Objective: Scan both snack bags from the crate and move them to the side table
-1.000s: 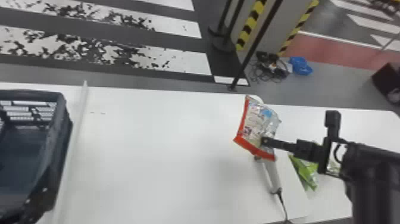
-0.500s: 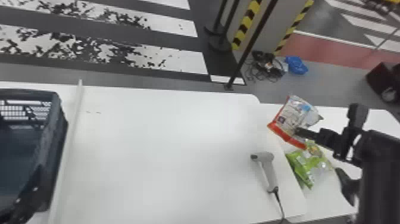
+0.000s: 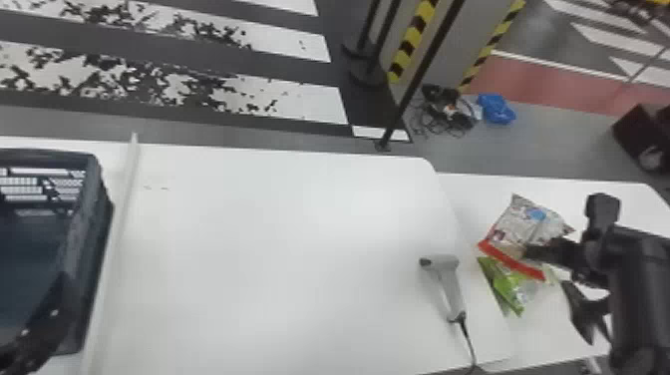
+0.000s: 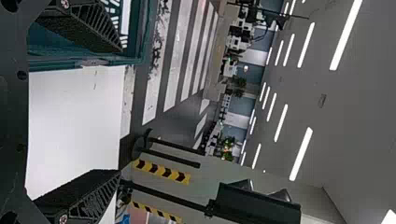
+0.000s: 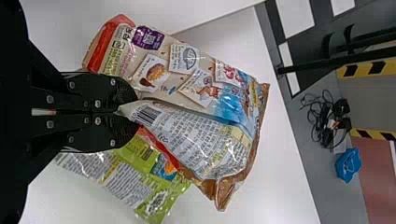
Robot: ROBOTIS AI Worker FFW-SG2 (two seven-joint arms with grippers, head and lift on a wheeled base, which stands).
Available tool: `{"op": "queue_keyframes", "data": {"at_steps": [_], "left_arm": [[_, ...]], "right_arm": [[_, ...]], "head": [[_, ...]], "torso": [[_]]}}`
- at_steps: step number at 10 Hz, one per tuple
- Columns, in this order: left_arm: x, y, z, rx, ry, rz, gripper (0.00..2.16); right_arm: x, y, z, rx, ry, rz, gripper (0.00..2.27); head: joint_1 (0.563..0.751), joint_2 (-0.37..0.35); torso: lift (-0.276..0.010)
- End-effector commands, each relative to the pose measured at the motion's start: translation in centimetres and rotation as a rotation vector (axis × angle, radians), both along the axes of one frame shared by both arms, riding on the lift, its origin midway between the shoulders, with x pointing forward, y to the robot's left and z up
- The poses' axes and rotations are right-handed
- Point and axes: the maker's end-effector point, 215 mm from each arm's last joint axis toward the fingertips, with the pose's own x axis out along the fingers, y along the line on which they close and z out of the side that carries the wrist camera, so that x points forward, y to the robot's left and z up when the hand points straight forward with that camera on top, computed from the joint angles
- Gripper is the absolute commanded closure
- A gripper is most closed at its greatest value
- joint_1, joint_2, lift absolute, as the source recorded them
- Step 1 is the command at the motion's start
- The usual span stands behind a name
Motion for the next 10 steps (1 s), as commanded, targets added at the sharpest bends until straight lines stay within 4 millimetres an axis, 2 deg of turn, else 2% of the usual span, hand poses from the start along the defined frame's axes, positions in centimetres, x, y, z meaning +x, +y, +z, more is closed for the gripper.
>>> {"op": "queue_keyframes", "data": {"at_steps": [1, 2, 3, 4, 5, 10], "left_arm": [[0.0, 0.0, -0.1, 0.000, 0.002, -0.003, 0.07], [0.0, 0.2, -0.4, 0.002, 0.007, -0.003, 0.07], [0.0, 0.3, -0.4, 0.002, 0.006, -0.003, 0.07], [-0.1, 0.3, -0.4, -0.001, 0.007, -0.003, 0.07], [-0.1, 0.3, -0.3, -0.001, 0.005, -0.005, 0.07], [-0.2, -0.8, -0.3, -0.015, 0.019, -0.024, 0.07]], "right_arm": [[-0.7, -0.6, -1.0, -0.047, 0.061, -0.005, 2.24], [-0.2, -0.5, -1.1, -0.036, 0.052, -0.014, 2.22], [-0.2, -0.4, -1.5, -0.033, 0.068, -0.031, 1.76], [0.0, 0.0, -1.8, -0.052, 0.088, -0.017, 0.58], [-0.2, -0.2, -1.9, -0.067, 0.101, -0.023, 0.00], [-2.8, 0.3, -3.4, -0.011, 0.117, -0.054, 0.05]], "head": [[0.695, -0.350], [0.695, -0.350], [0.695, -0.350], [0.695, -0.350], [0.695, -0.350], [0.695, -0.350]], "torso": [[-0.029], [-0.029], [-0.029], [-0.029], [-0.029], [-0.029]]}}
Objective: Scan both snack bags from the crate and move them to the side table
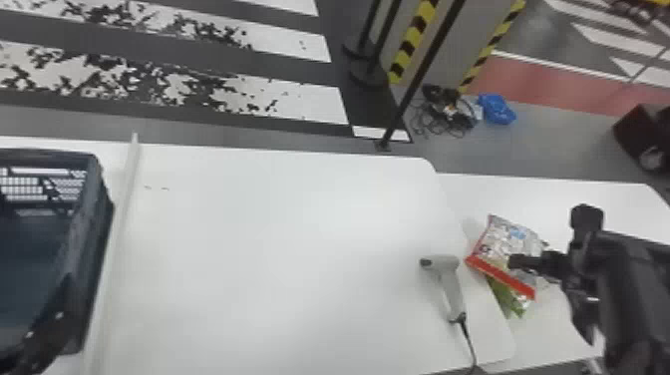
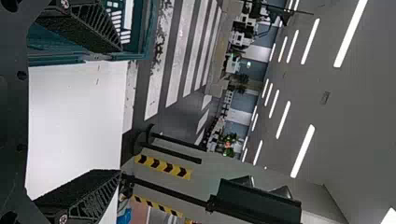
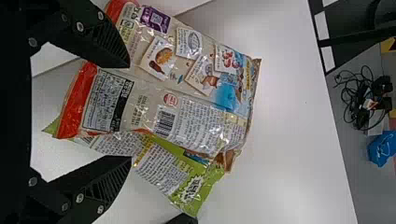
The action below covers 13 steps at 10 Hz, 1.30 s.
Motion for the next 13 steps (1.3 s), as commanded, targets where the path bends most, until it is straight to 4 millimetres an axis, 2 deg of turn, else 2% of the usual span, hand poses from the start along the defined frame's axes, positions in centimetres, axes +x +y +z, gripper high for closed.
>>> {"op": "queue_keyframes", "data": {"at_steps": [1, 3, 4, 6, 7, 9, 10, 12, 13], "left_arm": [[0.0, -0.6, 0.4, -0.005, -0.002, -0.008, 0.07], [0.2, -1.2, 0.6, 0.001, 0.005, -0.011, 0.07], [0.2, -1.4, 0.7, 0.008, 0.003, -0.012, 0.07], [0.3, -2.6, 0.3, 0.023, 0.014, -0.029, 0.07], [0.3, -2.7, 0.3, 0.026, 0.014, -0.028, 0.07], [0.7, -3.0, -0.1, 0.026, 0.032, -0.032, 0.07], [0.8, -3.2, 0.1, 0.025, 0.033, -0.033, 0.07], [1.3, -4.3, -0.4, 0.074, 0.060, -0.005, 0.07], [1.3, -4.9, -0.3, 0.075, 0.063, -0.010, 0.07]], "right_arm": [[-0.3, 0.7, 0.7, 0.027, -0.047, -0.012, 0.05], [-0.2, 3.5, 2.8, 0.094, -0.179, -0.020, 0.06], [0.0, 5.3, 4.5, 0.116, -0.270, 0.002, 0.07], [1.3, 10.8, 7.1, 0.160, -0.416, 0.101, 0.07], [1.7, 13.7, 8.3, 0.157, -0.455, 0.146, 0.07], [2.7, 20.1, 9.1, 0.233, -0.512, 0.237, 0.05], [3.2, 24.0, 9.8, 0.238, -0.537, 0.302, 0.05], [2.5, 31.2, 10.7, 0.319, -0.600, 0.360, 0.08], [1.3, 34.7, 11.1, 0.363, -0.606, 0.386, 0.09]], "head": [[0.695, -0.350], [0.695, -0.350], [0.695, -0.350], [0.695, -0.350], [0.695, -0.350], [0.695, -0.350], [0.695, -0.350], [0.695, -0.350], [0.695, -0.350]], "torso": [[-0.029], [-0.029], [-0.029], [-0.029], [-0.029], [-0.029], [-0.029], [-0.029], [-0.029]]}}
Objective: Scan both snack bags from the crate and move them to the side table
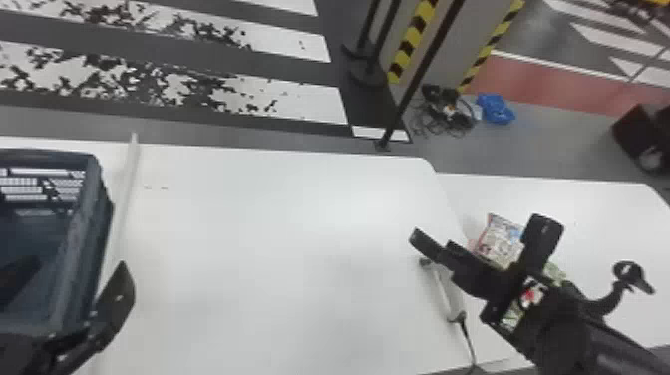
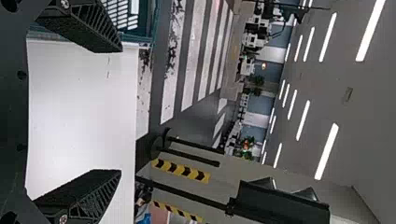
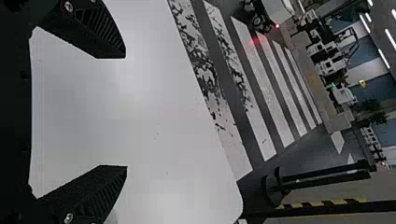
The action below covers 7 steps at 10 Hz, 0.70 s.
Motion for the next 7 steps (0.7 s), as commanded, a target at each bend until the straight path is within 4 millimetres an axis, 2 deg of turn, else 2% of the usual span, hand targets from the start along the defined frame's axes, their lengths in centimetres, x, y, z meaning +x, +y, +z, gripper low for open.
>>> {"op": "queue_keyframes", "data": {"at_steps": [1, 3, 4, 6, 7], "left_arm": [[0.1, -0.8, 0.0, -0.003, 0.003, -0.014, 0.07], [0.3, -1.7, -0.7, -0.011, 0.025, -0.027, 0.07], [0.3, -2.1, -0.7, -0.015, 0.025, -0.032, 0.07], [0.1, -2.1, -1.4, -0.013, 0.037, -0.034, 0.07], [-0.1, -2.0, -1.7, -0.011, 0.042, -0.032, 0.07]], "right_arm": [[-1.6, 3.9, 1.6, 0.010, -0.026, 0.063, 0.10], [-3.8, 8.8, 2.3, -0.039, -0.081, 0.141, 0.11], [-4.5, 10.8, 3.2, -0.076, -0.142, 0.158, 0.11], [-5.6, 13.7, 4.4, -0.100, -0.231, 0.196, 0.11], [-6.6, 14.3, 4.6, -0.111, -0.257, 0.201, 0.11]], "head": [[0.695, -0.350], [0.695, -0.312], [0.695, -0.290], [0.695, -0.230], [0.695, -0.206]], "torso": [[-0.029], [-0.029], [-0.029], [-0.029], [-0.029]]}}
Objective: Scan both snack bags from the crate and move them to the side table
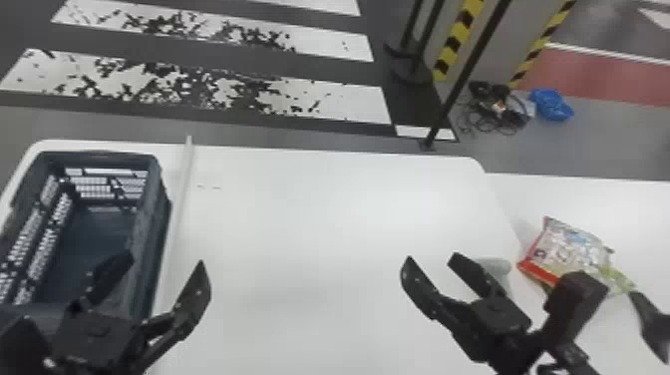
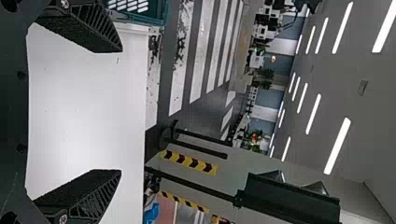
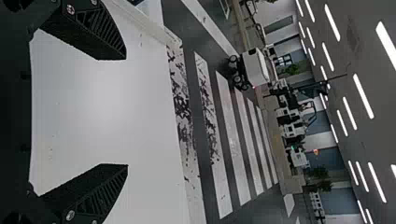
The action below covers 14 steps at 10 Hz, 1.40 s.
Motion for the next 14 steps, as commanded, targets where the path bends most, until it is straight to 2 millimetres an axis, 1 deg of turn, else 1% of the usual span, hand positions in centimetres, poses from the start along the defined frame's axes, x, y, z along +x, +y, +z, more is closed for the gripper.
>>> {"op": "queue_keyframes", "data": {"at_steps": [1, 2, 4, 5, 6, 9, 11, 13, 14], "left_arm": [[-0.2, 0.2, -0.2, 0.000, -0.002, 0.003, 0.07], [-0.4, 0.3, 0.0, 0.001, -0.010, 0.003, 0.07], [-0.6, 0.3, -0.3, 0.011, -0.013, 0.005, 0.07], [-1.0, 0.4, -1.1, 0.013, -0.006, 0.008, 0.07], [-1.3, 0.6, -1.1, 0.010, -0.010, 0.017, 0.07], [-1.5, 0.3, 0.7, 0.007, -0.036, 0.029, 0.07], [-1.8, 0.0, 0.6, 0.011, -0.035, 0.028, 0.07], [-2.1, 0.1, 0.3, 0.017, -0.028, 0.035, 0.07], [-2.1, 0.1, 0.4, 0.019, -0.035, 0.037, 0.07]], "right_arm": [[-1.6, 0.6, 0.3, -0.004, -0.062, 0.003, 0.11], [-2.6, 0.5, 0.1, 0.002, -0.095, 0.004, 0.11], [-3.7, 0.2, -0.1, 0.020, -0.144, 0.002, 0.11], [-3.8, -0.4, -0.2, 0.023, -0.142, -0.008, 0.12], [-3.9, -1.1, -0.3, 0.028, -0.124, -0.018, 0.12], [-4.0, -3.4, 0.0, 0.043, -0.055, -0.042, 0.12], [-4.0, -4.7, 0.4, 0.055, -0.065, -0.069, 0.12], [-3.8, -4.7, 0.3, 0.061, -0.065, -0.078, 0.12], [-3.6, -4.8, 0.4, 0.076, -0.069, -0.088, 0.12]], "head": [[0.695, -0.191], [0.695, -0.186], [0.695, -0.184], [0.695, -0.189], [0.695, -0.195], [0.695, -0.236], [0.695, -0.262], [0.695, -0.293], [0.695, -0.297]], "torso": [[-0.029], [-0.029], [-0.029], [-0.029], [-0.029], [-0.029], [-0.029], [-0.029], [-0.029]]}}
